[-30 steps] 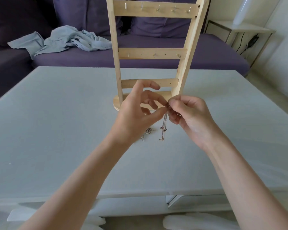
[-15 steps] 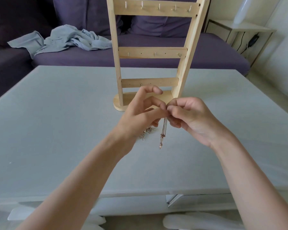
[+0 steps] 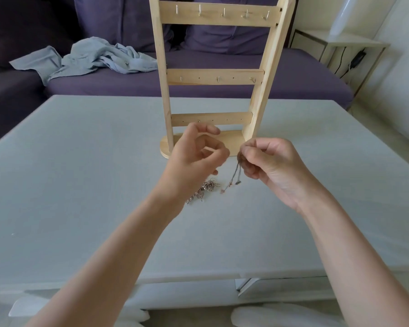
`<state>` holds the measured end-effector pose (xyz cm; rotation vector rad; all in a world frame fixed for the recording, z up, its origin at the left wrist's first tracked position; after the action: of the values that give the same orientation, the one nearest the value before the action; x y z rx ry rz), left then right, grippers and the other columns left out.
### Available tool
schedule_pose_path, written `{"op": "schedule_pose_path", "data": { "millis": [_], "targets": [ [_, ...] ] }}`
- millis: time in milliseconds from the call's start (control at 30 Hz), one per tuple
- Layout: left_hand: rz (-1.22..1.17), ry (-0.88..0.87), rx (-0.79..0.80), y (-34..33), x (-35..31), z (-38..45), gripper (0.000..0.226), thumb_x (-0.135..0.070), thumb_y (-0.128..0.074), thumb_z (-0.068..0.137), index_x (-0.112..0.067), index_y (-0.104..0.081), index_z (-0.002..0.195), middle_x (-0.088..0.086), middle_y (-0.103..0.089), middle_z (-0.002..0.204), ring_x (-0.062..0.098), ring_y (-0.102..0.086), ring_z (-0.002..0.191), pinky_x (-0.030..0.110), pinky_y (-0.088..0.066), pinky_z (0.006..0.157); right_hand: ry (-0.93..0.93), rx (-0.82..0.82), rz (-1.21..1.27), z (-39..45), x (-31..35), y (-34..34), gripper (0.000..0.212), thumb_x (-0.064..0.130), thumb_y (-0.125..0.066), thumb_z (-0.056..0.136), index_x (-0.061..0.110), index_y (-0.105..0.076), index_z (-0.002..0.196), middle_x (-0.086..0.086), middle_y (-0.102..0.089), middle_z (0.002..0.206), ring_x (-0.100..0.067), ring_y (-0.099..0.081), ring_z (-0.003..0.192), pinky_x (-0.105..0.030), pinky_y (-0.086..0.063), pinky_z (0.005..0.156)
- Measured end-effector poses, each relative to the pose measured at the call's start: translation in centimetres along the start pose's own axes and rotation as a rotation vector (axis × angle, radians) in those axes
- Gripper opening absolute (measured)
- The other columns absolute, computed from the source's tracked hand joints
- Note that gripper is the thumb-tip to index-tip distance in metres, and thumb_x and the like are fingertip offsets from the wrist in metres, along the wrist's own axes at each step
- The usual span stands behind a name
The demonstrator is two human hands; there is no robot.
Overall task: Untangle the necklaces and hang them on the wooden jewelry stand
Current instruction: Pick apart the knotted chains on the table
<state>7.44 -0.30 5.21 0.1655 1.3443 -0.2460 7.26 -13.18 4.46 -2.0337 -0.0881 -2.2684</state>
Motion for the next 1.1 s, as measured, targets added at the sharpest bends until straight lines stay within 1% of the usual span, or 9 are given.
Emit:
{"op": "schedule_pose_path", "data": {
  "millis": [67, 167, 267, 367, 467, 600, 800, 900, 1100],
  "targets": [
    [0.093, -0.059, 0.016, -0.4, -0.5, 0.0, 0.029, -0.010, -0.067, 0.079, -0.022, -0.048, 0.098, -0.008, -0.063, 0.078, 0.005, -0.055, 0.068, 0.017, -0.044, 0.062, -0.008, 0.008, 0.009, 0.1, -0.2, -0.1, 0.013, 0.011, -0.058, 0.071, 0.007, -0.056, 0.058, -0.001, -0.048, 0.052, -0.011, -0.039, 0.047, -0.017, -0.033, 0.046],
    [0.180, -0.092, 0.019, -0.5, -0.8, -0.1, 0.032, -0.001, -0.067, 0.082, -0.022, -0.048, 0.097, -0.002, -0.066, 0.082, 0.000, -0.059, 0.068, 0.012, -0.043, 0.062, -0.014, 0.018, -0.009, 0.1, -0.3, -0.2, 0.012, 0.009, -0.060, 0.073, 0.005, -0.057, 0.062, 0.003, -0.048, 0.049, -0.010, -0.039, 0.046, -0.017, -0.032, 0.046],
    [0.206, -0.047, 0.009, -0.4, -0.5, -0.1, 0.030, -0.002, -0.068, 0.081, -0.017, -0.051, 0.101, -0.002, -0.067, 0.077, -0.001, -0.058, 0.060, 0.010, -0.041, 0.057, -0.004, 0.012, -0.128, 0.0, -0.1, -0.1, 0.022, -0.005, -0.058, 0.085, 0.004, -0.058, 0.065, 0.005, -0.046, 0.048, -0.010, -0.037, 0.046, -0.017, -0.030, 0.048],
    [0.178, 0.027, 0.017, -0.2, 0.2, -0.1, 0.031, -0.004, -0.070, 0.080, -0.016, -0.051, 0.103, -0.002, -0.069, 0.076, -0.002, -0.057, 0.055, 0.010, -0.041, 0.053, -0.003, 0.013, -0.236, 0.0, 0.1, -0.3, 0.024, -0.004, -0.057, 0.086, 0.008, -0.059, 0.065, 0.002, -0.046, 0.050, -0.011, -0.036, 0.047, -0.019, -0.029, 0.049],
    [0.164, 0.075, 0.021, 0.0, 0.8, -0.2, 0.032, -0.003, -0.071, 0.078, -0.017, -0.051, 0.100, -0.001, -0.068, 0.076, 0.004, -0.059, 0.061, 0.017, -0.046, 0.059, -0.009, 0.027, -0.314, -0.1, 0.3, -0.6, 0.026, -0.003, -0.060, 0.085, 0.011, -0.058, 0.062, 0.010, -0.048, 0.047, -0.004, -0.038, 0.044, -0.014, -0.031, 0.048],
    [0.018, 0.207, 0.085, -0.3, 1.9, -0.3, 0.036, -0.006, -0.071, 0.070, -0.017, -0.050, 0.097, -0.003, -0.065, 0.074, 0.010, -0.054, 0.064, 0.022, -0.046, 0.064, -0.038, 0.069, -0.321, -0.3, 0.1, -1.0, 0.027, -0.004, -0.059, 0.085, 0.010, -0.056, 0.062, 0.013, -0.047, 0.045, -0.001, -0.037, 0.042, -0.013, -0.030, 0.047],
    [-0.254, 0.425, 0.187, -1.6, 3.2, -1.0, 0.021, -0.001, -0.059, 0.085, -0.020, -0.052, 0.090, -0.004, -0.058, 0.073, 0.009, -0.047, 0.062, 0.017, -0.045, 0.055, -0.075, 0.143, -0.338, -0.6, 0.2, -1.1, 0.022, -0.002, -0.059, 0.086, 0.006, -0.058, 0.065, 0.007, -0.042, 0.047, -0.007, -0.034, 0.045, -0.016, -0.028, 0.047],
    [-0.231, 0.393, 0.162, -1.2, 3.0, -0.8, 0.022, -0.001, -0.060, 0.085, -0.021, -0.052, 0.090, -0.006, -0.059, 0.071, 0.008, -0.051, 0.063, 0.019, -0.045, 0.059, -0.049, 0.122, -0.319, -0.6, 0.4, -0.8, 0.021, -0.001, -0.060, 0.086, 0.006, -0.061, 0.067, 0.007, -0.049, 0.049, -0.006, -0.039, 0.045, -0.015, -0.032, 0.049],
    [0.024, 0.155, -0.017, 1.0, 1.3, 0.2, 0.027, -0.003, -0.069, 0.080, -0.018, -0.051, 0.094, -0.009, -0.066, 0.069, 0.007, -0.061, 0.068, 0.020, -0.048, 0.063, -0.022, 0.024, -0.173, -0.4, 0.5, 0.3, 0.004, 0.006, -0.068, 0.080, 0.004, -0.071, 0.080, -0.001, -0.067, 0.066, -0.008, -0.056, 0.057, -0.019, -0.046, 0.057]
  ]
}}
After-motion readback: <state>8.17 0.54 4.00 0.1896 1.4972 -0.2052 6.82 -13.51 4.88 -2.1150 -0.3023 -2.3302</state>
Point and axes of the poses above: each hand's wrist, its own z-axis towards the middle knuckle, its own y-axis out of the back of the hand, x = y × z, the point moved 8 cm from there along z, towards the middle knuckle
